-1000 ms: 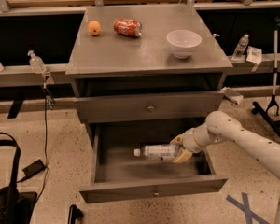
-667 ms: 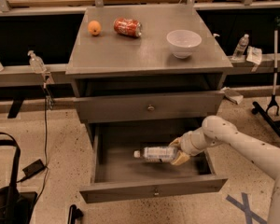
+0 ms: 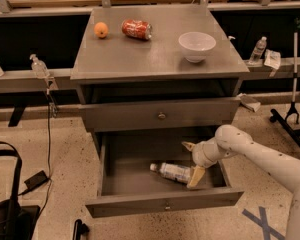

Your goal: Place blue plastic bottle into middle drawer

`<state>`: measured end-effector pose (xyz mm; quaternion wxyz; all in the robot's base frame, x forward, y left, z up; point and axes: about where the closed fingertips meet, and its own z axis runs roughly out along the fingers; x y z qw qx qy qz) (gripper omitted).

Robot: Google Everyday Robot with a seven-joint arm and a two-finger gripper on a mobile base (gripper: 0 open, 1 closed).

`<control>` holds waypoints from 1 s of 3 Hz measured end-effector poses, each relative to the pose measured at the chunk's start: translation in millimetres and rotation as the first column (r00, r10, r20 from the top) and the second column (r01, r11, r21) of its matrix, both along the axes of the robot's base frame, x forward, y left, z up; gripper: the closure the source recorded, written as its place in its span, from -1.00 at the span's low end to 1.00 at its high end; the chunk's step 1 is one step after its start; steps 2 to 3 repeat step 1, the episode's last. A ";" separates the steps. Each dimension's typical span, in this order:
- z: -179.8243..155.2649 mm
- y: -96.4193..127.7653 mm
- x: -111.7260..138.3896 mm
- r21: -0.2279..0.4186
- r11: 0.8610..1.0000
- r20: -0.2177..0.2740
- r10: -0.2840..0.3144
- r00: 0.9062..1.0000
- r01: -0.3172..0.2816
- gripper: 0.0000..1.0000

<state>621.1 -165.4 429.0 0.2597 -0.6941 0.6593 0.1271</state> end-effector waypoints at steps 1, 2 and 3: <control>-0.1 0.1 0.0 0.000 1.000 0.000 0.000 1.000 0.000 -1.00; -0.1 0.1 0.0 0.000 1.000 0.000 0.000 1.000 0.000 -1.00; -0.1 0.1 0.0 0.000 1.000 0.000 0.000 1.000 0.000 -1.00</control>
Offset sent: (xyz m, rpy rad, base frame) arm 0.0000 0.0000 0.0000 0.0000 0.0000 0.0000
